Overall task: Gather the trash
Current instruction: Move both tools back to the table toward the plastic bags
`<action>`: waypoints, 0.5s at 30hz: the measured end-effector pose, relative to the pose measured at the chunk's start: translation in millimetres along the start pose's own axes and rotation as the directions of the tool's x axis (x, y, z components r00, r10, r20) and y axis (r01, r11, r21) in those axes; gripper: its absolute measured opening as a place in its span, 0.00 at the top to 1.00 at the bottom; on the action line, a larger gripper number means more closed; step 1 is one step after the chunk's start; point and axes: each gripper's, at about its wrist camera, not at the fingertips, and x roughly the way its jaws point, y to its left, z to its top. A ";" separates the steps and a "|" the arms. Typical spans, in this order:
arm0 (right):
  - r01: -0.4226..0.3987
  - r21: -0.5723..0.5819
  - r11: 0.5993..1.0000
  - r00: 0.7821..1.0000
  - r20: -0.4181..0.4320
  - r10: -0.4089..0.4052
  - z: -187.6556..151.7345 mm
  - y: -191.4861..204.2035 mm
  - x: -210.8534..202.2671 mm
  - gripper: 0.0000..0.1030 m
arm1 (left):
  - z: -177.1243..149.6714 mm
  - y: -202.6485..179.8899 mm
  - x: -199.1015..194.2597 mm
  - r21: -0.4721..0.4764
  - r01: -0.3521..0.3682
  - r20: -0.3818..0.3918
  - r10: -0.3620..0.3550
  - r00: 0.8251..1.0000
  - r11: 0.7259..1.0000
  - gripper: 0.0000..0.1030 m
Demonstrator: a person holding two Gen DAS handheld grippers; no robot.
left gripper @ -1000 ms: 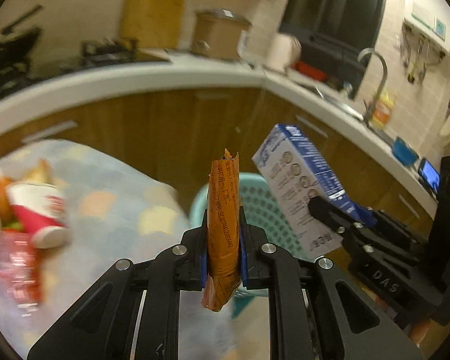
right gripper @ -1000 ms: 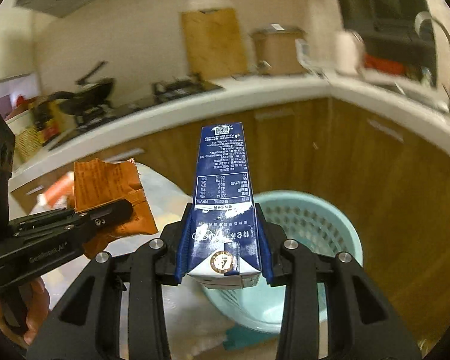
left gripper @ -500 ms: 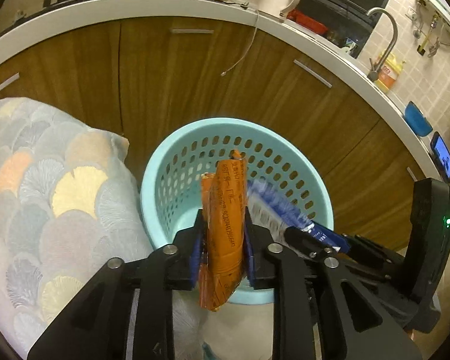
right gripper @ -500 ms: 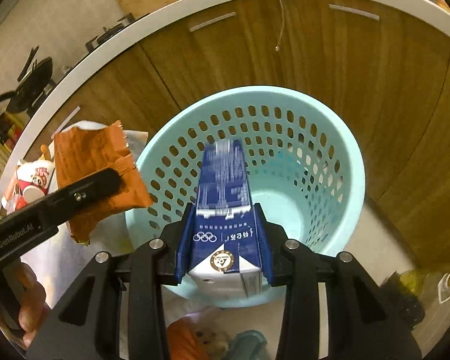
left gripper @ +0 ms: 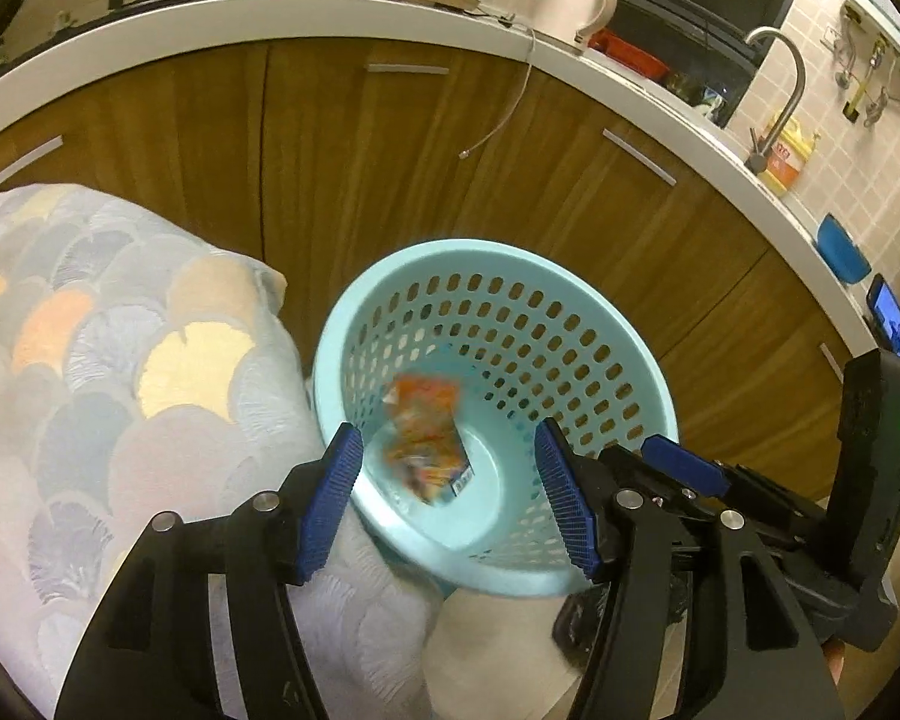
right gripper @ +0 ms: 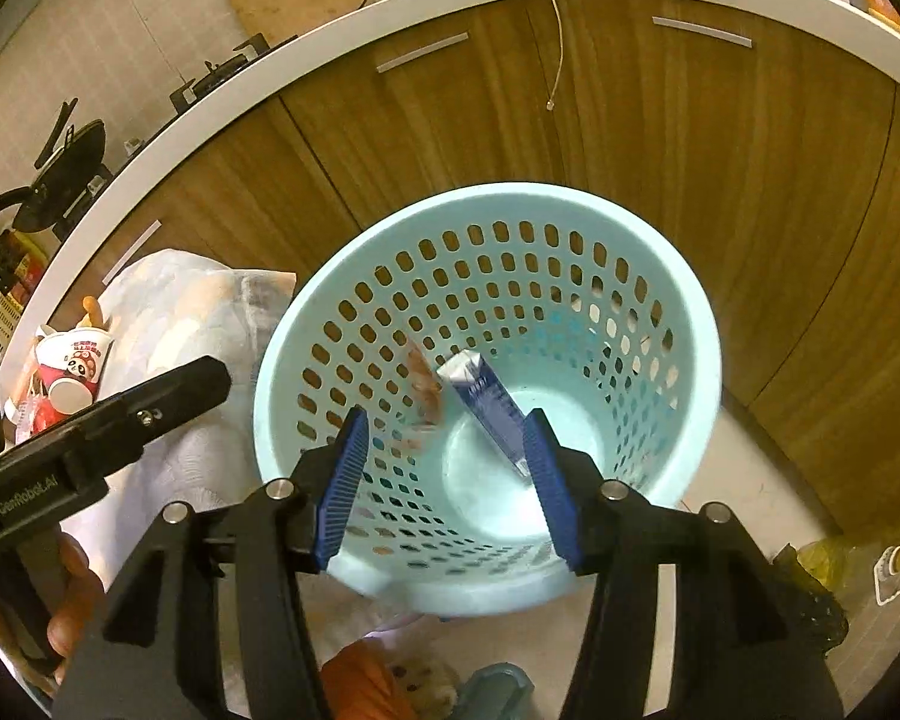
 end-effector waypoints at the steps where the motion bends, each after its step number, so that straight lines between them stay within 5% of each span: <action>1: -0.006 -0.004 1.000 1.000 0.001 0.006 1.7 3.5 -3.2 0.51 | -1.6 2.1 -4.0 -0.002 0.002 0.004 -0.002 1.000 1.000 0.44; 10: -0.060 -0.135 0.989 0.993 0.091 0.073 10.8 66.3 -46.4 0.51 | -26.4 20.7 -83.3 0.001 -0.043 0.127 0.043 0.991 0.999 0.45; 15: -0.095 -0.256 0.962 0.981 0.142 0.135 5.9 129.1 -61.4 0.51 | -44.8 44.1 -156.5 -0.031 -0.144 0.253 0.147 0.956 0.989 0.40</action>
